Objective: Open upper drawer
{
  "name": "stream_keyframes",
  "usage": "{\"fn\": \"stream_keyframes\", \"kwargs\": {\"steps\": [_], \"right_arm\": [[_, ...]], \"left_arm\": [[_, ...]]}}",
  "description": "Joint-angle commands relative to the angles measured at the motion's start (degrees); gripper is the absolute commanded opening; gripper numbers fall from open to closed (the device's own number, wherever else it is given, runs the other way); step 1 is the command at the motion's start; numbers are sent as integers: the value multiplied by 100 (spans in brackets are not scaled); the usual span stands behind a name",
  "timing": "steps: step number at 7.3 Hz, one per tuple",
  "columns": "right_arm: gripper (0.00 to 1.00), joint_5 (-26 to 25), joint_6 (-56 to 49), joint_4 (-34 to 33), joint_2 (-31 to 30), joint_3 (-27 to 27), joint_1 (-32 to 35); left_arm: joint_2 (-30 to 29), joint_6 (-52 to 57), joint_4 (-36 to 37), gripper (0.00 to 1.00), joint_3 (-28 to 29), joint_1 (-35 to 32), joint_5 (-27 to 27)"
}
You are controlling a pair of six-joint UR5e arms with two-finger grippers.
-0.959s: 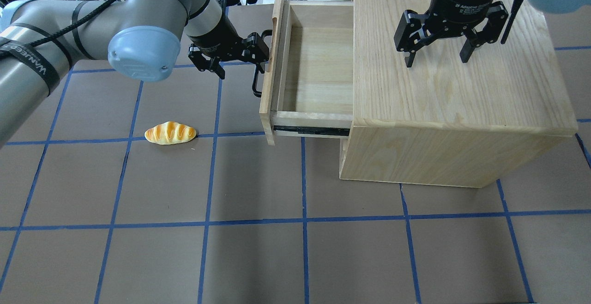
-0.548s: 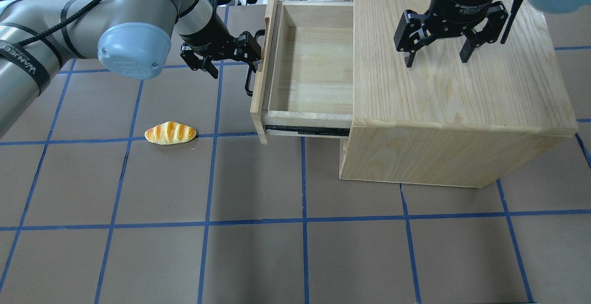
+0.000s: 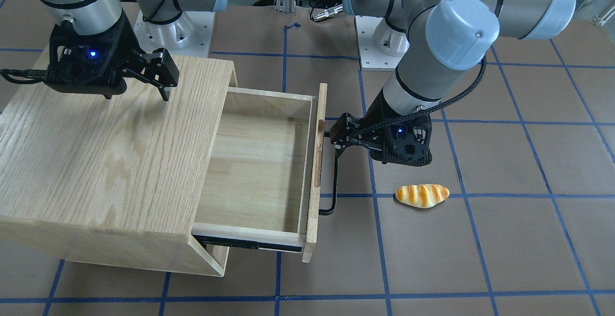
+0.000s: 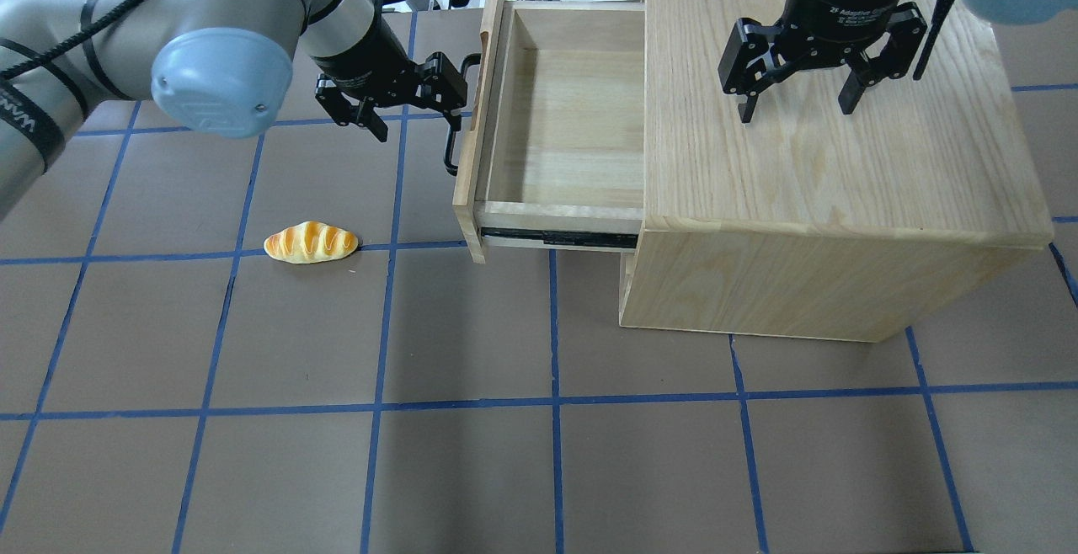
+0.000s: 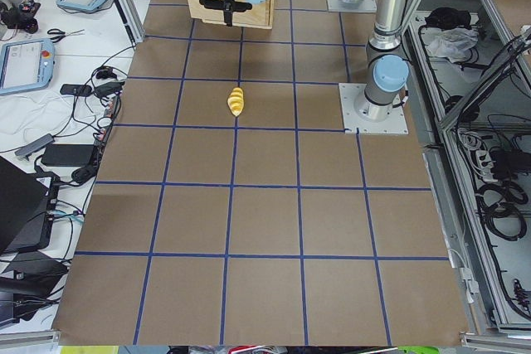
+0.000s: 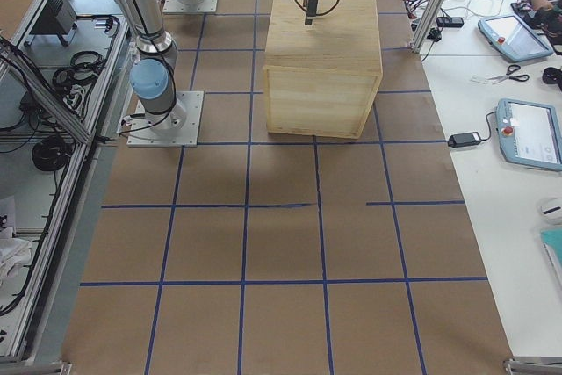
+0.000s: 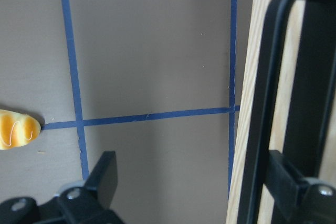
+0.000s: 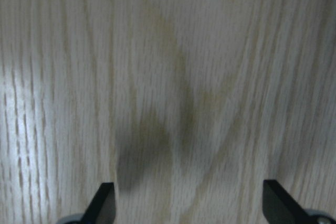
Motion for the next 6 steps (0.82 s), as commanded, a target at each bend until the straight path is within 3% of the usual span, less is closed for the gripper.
{"fn": "stream_keyframes", "kwargs": {"steps": [1, 3, 6], "right_arm": [[100, 0, 3, 0, 0, 0, -9], [100, 0, -6, 0, 0, 0, 0], [100, 0, 3, 0, 0, 0, 0]], "left_arm": [[495, 153, -652, 100, 20, 229, 391], [847, 136, -953, 100, 20, 265, 1156], [1174, 74, -1033, 100, 11, 230, 1203]]}}
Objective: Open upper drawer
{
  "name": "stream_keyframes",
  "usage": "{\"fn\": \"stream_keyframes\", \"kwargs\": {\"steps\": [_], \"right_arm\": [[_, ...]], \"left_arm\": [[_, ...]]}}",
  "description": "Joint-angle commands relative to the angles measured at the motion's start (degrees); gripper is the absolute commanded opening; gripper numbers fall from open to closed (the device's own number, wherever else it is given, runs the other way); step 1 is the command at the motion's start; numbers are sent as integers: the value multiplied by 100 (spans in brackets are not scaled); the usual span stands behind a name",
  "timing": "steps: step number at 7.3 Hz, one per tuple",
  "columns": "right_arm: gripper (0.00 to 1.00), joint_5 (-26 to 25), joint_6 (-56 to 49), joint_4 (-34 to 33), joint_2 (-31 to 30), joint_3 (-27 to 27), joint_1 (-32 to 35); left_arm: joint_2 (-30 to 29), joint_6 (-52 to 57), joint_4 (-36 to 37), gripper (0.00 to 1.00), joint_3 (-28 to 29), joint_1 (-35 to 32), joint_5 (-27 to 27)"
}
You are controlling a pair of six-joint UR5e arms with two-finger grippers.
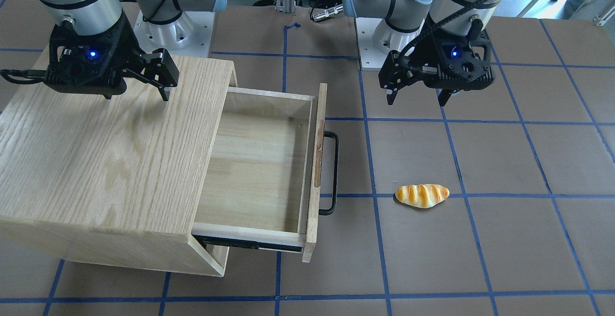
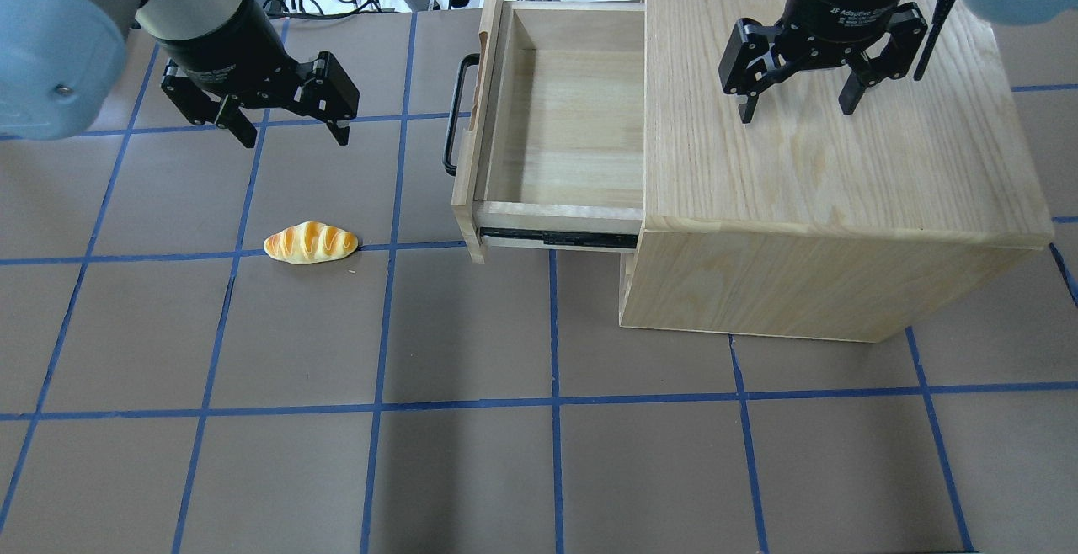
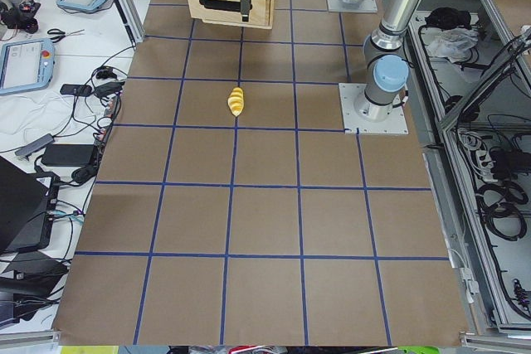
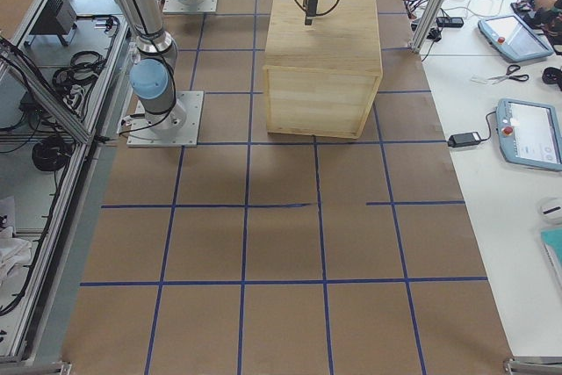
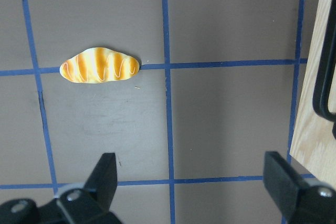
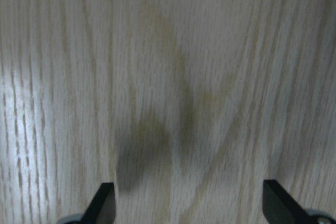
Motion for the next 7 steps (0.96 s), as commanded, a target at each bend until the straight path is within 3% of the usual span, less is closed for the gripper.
{"fn": "stream_keyframes", "kwargs": {"steps": [1, 7], "right_arm": [[100, 0, 3, 0, 0, -3, 3], [100, 0, 3, 0, 0, -3, 3]], "left_arm": [[54, -31, 28, 100, -20, -29, 22], [116, 57, -33, 100, 15, 23, -4]]}}
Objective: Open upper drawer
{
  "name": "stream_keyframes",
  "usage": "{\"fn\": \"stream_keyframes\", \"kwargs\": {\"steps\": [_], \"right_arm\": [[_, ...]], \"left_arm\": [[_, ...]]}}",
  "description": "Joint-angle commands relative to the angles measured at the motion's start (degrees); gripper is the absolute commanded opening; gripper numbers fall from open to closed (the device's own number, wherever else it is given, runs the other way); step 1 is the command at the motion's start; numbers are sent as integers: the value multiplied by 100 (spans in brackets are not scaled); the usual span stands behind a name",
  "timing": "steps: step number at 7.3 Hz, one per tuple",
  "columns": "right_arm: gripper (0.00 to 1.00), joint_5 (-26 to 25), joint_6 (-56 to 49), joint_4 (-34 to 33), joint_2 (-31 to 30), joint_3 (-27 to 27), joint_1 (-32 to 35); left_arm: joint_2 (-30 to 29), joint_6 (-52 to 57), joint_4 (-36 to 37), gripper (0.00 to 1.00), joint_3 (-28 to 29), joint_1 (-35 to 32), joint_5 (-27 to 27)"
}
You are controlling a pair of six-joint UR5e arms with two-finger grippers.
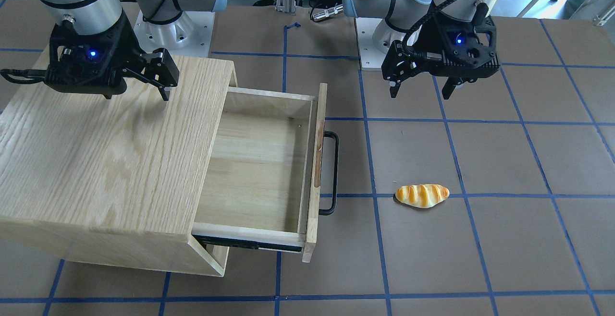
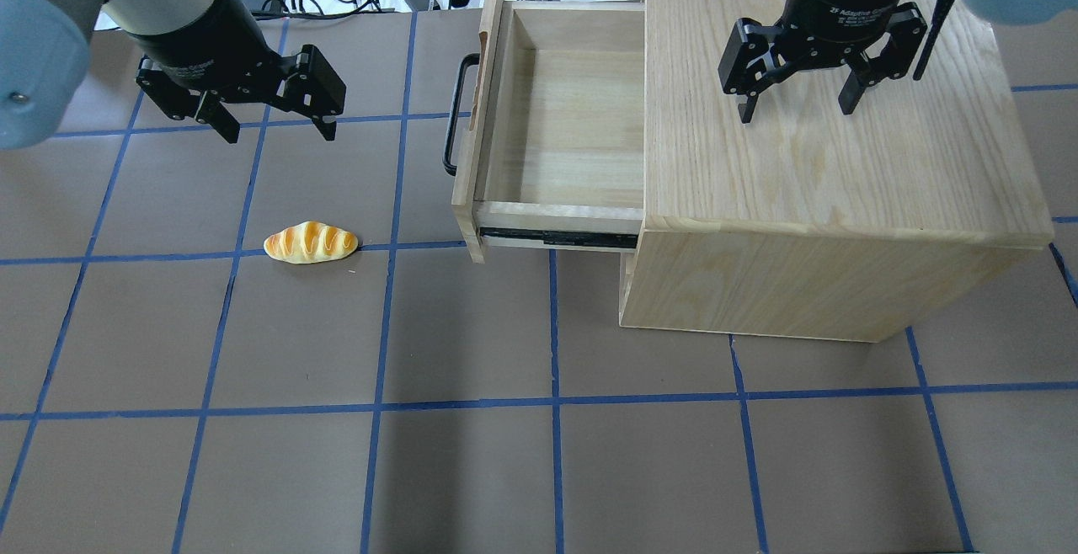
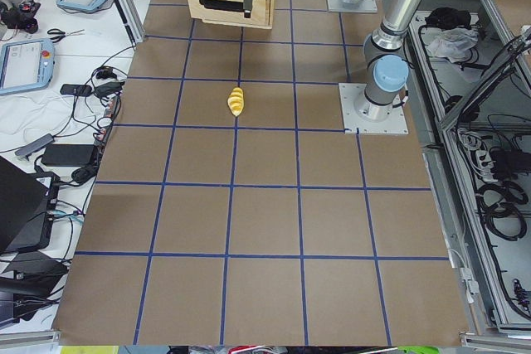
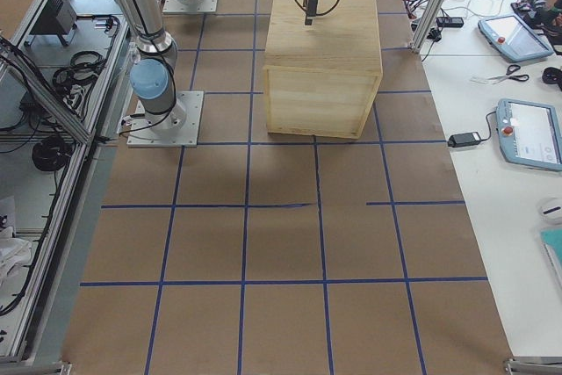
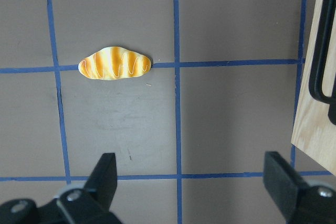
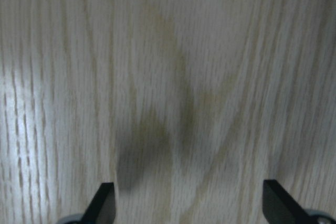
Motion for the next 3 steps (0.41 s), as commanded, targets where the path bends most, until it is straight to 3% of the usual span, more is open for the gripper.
{"fn": "stream_keyframes", "kwargs": {"steps": [1, 3], "right_arm": [[100, 0, -8, 0, 0, 0, 0], [100, 0, -8, 0, 0, 9, 0]], "left_arm": [[34, 6, -13, 100, -8, 2, -7], [43, 6, -57, 100, -26, 2, -7]]}}
